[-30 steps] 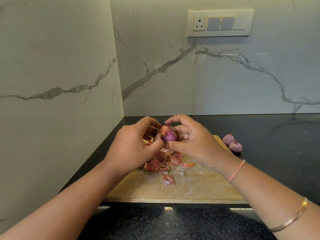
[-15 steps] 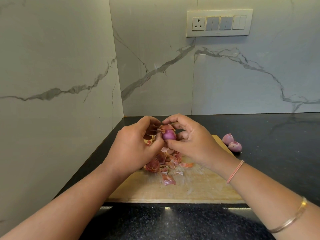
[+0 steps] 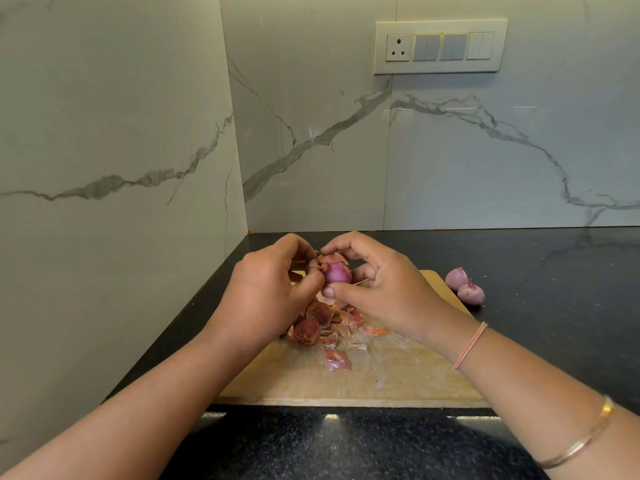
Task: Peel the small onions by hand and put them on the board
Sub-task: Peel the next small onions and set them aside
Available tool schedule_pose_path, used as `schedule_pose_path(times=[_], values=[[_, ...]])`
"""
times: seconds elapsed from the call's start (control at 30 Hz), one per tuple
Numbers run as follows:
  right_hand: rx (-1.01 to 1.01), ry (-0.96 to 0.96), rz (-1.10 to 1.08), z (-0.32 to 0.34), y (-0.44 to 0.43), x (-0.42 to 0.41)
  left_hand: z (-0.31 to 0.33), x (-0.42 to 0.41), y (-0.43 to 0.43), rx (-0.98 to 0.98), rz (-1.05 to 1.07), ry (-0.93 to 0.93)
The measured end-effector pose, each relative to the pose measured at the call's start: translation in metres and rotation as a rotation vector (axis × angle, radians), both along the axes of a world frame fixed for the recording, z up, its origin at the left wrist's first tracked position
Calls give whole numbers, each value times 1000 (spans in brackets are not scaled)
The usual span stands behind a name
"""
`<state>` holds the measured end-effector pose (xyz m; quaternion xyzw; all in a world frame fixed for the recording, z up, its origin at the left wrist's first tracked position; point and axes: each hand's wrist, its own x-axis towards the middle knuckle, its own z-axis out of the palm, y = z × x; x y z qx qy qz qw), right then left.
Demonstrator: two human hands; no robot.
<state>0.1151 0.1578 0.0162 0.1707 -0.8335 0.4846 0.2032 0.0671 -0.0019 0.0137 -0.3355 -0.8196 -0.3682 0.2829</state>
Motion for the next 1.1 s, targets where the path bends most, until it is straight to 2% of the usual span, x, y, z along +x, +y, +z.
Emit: schedule_pose_path(times=[0.57, 0.83, 1.1], values=[[-84, -28, 69, -1, 0, -3, 0, -4, 2, 7, 13, 32], [-125, -2, 85, 0, 2, -4, -1, -14, -3, 118, 17, -22], [-239, -43, 147, 5, 2, 1, -3, -23, -7, 35, 182, -67]])
